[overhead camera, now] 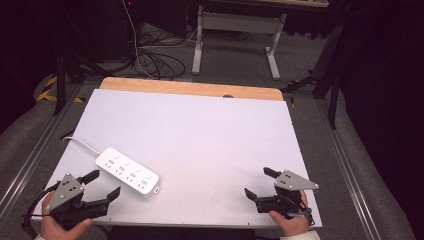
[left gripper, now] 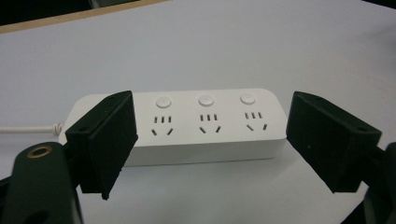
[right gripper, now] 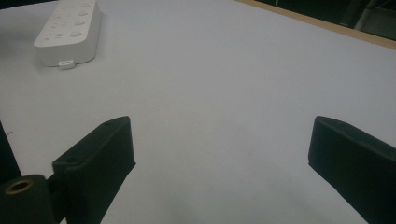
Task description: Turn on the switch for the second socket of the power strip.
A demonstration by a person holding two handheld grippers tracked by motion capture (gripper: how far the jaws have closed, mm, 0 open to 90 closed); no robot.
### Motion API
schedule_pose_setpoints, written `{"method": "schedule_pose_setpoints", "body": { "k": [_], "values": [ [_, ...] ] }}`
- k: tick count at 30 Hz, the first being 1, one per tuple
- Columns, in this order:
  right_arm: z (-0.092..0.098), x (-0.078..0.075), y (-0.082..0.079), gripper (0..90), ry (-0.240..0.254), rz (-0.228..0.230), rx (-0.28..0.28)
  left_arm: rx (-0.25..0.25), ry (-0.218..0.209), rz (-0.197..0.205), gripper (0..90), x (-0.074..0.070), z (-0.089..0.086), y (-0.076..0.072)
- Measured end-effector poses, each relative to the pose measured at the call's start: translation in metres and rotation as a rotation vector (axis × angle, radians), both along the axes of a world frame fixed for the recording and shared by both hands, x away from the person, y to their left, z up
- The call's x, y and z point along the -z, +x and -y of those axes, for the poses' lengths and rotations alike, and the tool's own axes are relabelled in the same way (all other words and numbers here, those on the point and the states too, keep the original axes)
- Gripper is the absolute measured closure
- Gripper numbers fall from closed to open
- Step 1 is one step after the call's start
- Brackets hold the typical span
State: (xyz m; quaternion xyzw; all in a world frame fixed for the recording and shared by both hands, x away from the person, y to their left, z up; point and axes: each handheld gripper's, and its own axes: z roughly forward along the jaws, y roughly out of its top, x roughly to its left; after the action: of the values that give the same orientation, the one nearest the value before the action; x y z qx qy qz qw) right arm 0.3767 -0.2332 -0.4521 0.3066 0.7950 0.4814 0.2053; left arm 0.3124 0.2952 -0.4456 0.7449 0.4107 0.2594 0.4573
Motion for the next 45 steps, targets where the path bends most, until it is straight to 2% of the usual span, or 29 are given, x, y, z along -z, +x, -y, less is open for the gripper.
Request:
{"method": "schedule_pose_setpoints", "body": {
  "k": [13,16,22,27,29,35,38,39,40,41,45],
  "values": [
    [-0.001,0.001,0.001,8.5,-0.004,-0.002,-0.001,0.009,-0.008,-0.016,17.4,-0.003,0.000,-0.001],
    [-0.001,0.002,0.001,8.5,-0.001,-0.008,-0.005,0.007,-0.027,-0.020,17.9,-0.004,0.000,-0.002],
    [-0.001,0.001,0.000,8.8,-0.002,-0.003,-0.004,0.006,-0.032,-0.020,17.9,-0.005,-0.002,-0.003],
    [-0.001,0.002,0.000,8.8,-0.003,-0.004,-0.002,-0.005,-0.009,-0.014,18.1,-0.008,-0.002,-0.003],
    [-0.001,0.002,0.001,8.8,-0.004,-0.006,-0.002,-0.056,0.017,-0.032,20.4,-0.010,-0.002,-0.002],
    [-0.002,0.002,0.001,8.8,-0.018,-0.004,0.003,-0.056,-0.009,-0.048,21.6,-0.018,-0.005,0.001],
    [-0.003,0.003,0.001,8.8,-0.018,-0.005,0.000,-0.070,-0.008,-0.060,22.6,-0.023,-0.004,0.003],
    [-0.003,0.003,0.001,8.8,-0.020,-0.005,0.000,-0.049,-0.013,-0.062,22.5,-0.026,-0.005,0.004],
    [-0.003,0.003,0.001,8.8,-0.020,-0.005,0.000,-0.049,-0.013,-0.062,22.4,-0.026,-0.005,0.004],
    [-0.004,0.003,0.001,8.8,-0.020,-0.006,-0.001,-0.040,0.012,-0.063,22.4,-0.028,-0.004,0.006],
    [-0.005,0.004,0.001,8.8,-0.027,-0.006,-0.014,-0.037,0.018,-0.073,23.1,-0.032,-0.002,0.010]
  ]
}}
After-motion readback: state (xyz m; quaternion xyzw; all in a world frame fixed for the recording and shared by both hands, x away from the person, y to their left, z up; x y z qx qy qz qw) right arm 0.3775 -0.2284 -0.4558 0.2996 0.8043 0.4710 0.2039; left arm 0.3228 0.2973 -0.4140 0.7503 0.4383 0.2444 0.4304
